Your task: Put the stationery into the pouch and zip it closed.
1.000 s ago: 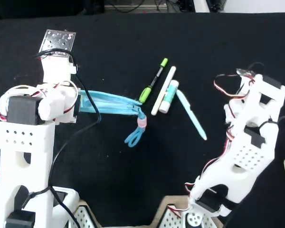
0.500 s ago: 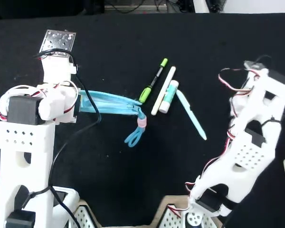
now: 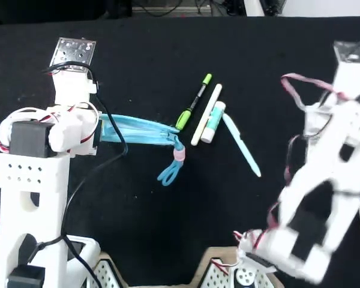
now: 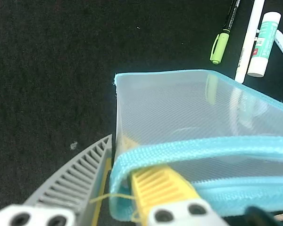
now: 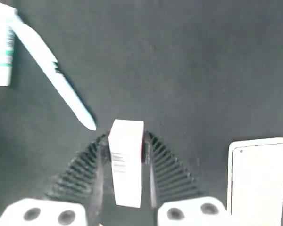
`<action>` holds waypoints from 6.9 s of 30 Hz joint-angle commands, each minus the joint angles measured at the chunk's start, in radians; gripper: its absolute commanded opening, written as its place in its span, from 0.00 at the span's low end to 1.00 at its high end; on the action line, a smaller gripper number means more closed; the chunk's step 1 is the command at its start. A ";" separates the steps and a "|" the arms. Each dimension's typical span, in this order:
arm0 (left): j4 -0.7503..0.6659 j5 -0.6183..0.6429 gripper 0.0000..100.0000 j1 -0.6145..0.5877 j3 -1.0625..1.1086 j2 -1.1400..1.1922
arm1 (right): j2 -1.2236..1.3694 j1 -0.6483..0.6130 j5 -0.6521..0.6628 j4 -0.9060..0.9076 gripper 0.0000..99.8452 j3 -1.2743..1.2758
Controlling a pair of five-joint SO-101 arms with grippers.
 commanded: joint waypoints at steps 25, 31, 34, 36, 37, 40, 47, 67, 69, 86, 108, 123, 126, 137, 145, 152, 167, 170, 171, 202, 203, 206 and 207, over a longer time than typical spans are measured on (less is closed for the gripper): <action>0.109 0.218 0.03 -0.044 -0.090 0.012 | -0.750 -1.211 -0.334 -0.605 0.01 0.360; 0.066 0.219 0.03 -0.044 -0.093 0.012 | -0.750 -1.211 -0.336 -0.713 0.01 0.470; 0.048 0.222 0.03 -0.038 -0.091 0.014 | -0.750 -1.211 -0.336 -0.763 0.01 0.529; 0.026 0.262 0.03 -0.036 -0.093 0.014 | -0.750 -1.211 -0.336 -0.812 0.01 0.576; 0.021 0.287 0.03 -0.036 -0.093 0.014 | -0.750 -1.211 -0.336 -0.839 0.01 0.599; 0.023 0.310 0.03 -0.036 -0.093 0.014 | -0.750 -1.209 -0.333 -0.928 0.01 0.665; 0.026 0.310 0.03 -0.035 -0.085 0.014 | -0.750 -1.204 -0.328 -1.237 0.01 0.855; 0.020 0.310 0.03 -0.035 -0.093 0.014 | -0.984 -1.204 -0.226 -1.014 0.13 1.047; 0.020 0.310 0.03 -0.035 -0.093 0.014 | -0.969 -1.238 -0.219 -1.013 0.17 1.046; 0.018 0.307 0.03 -0.036 -0.085 0.023 | -0.819 -0.764 -0.150 -0.578 0.13 0.507; 0.018 0.308 0.03 -0.042 -0.027 0.014 | 0.277 -0.506 -0.500 -0.635 0.14 0.291; 0.018 0.308 0.03 -0.044 -0.024 0.014 | 0.714 -0.503 -0.549 -0.621 0.14 -0.105; 0.018 0.308 0.03 -0.044 -0.024 0.014 | 0.776 -0.502 -0.549 -0.575 0.14 -0.180; 0.018 0.311 0.03 -0.044 -0.024 0.014 | 0.969 -0.499 -0.548 -0.334 0.13 -0.435; 0.018 0.313 0.03 -0.044 -0.024 0.014 | 1.038 -0.499 -0.540 -0.207 0.02 -0.608; 0.018 0.311 0.03 -0.044 -0.024 0.014 | 1.036 -0.468 -0.460 0.003 0.01 -0.878; 0.018 0.315 0.03 -0.044 -0.025 0.014 | 1.125 -0.018 0.235 0.074 0.01 -1.018; 0.018 0.315 0.03 -0.044 -0.024 0.014 | 1.125 0.064 0.315 0.077 0.01 -1.017; 0.018 0.315 0.03 -0.044 -0.024 0.014 | 1.130 0.089 0.341 0.077 0.01 -1.017; 0.018 0.316 0.03 -0.042 -0.025 0.014 | 0.763 0.244 0.358 -0.407 0.01 -0.073; 0.018 0.316 0.03 -0.042 -0.027 0.014 | 0.725 0.250 0.358 -0.460 0.01 -0.007; 0.018 0.316 0.03 -0.038 -0.028 0.014 | 0.607 0.247 0.361 -0.588 0.01 0.170; 0.018 0.316 0.03 -0.038 -0.028 0.014 | 0.573 0.242 0.367 -0.617 0.02 0.216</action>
